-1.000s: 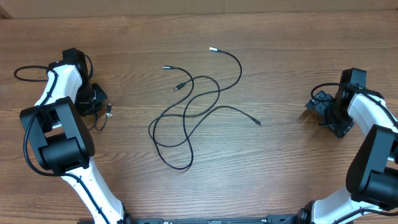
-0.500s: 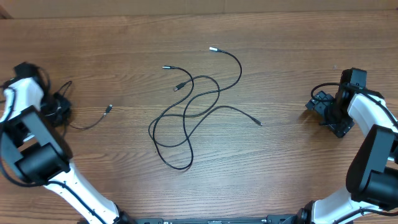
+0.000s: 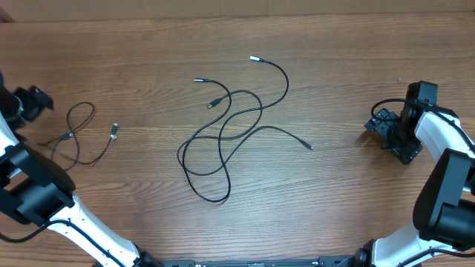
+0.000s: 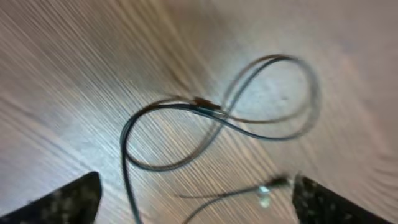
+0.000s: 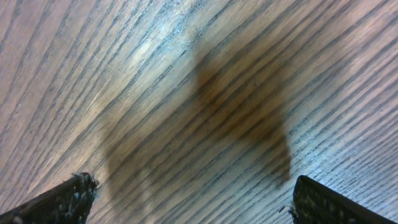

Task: Untangle cables
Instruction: 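Move the left gripper right toward the remaining cables at center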

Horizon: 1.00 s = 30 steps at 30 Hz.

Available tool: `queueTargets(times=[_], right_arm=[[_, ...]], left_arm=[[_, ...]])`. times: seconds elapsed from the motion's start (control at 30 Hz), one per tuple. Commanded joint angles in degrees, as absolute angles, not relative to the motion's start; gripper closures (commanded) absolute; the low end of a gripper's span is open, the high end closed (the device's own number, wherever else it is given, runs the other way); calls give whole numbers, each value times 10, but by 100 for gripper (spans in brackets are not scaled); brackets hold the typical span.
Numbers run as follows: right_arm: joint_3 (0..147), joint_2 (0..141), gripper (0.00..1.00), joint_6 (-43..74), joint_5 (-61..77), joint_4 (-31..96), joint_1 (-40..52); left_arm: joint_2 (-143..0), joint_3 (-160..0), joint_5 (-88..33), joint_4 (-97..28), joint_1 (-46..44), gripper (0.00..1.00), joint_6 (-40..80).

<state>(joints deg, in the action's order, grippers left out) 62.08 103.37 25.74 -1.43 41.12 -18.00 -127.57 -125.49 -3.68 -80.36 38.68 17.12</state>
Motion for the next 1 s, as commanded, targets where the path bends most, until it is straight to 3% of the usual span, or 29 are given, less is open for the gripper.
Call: queueTargets(times=[0.0, 0.07, 0.13, 0.17, 0.47, 0.7, 0.97], right_arm=[[618, 1034, 0, 262, -14, 408, -181], [618, 1034, 0, 262, -14, 408, -181], [618, 1034, 0, 262, -14, 408, -181], [618, 1034, 0, 262, -14, 408, -181], [618, 1034, 0, 262, -14, 408, -181], [618, 1034, 0, 262, -14, 408, -181], [618, 1034, 0, 262, -14, 408, -181]], left_arm=[[-1274, -1319, -91, -836, 386, 8, 163], [-1274, -1332, -130, -857, 385, 32, 162], [-1274, -1331, -159, -880, 384, 91, 163], [-1275, -1329, -164, -893, 382, 96, 163], [-1275, -1221, -136, -891, 298, 96, 141], [-1275, -1071, -11, -784, 223, 96, 141], [-1275, -969, 77, -688, 209, 96, 142]])
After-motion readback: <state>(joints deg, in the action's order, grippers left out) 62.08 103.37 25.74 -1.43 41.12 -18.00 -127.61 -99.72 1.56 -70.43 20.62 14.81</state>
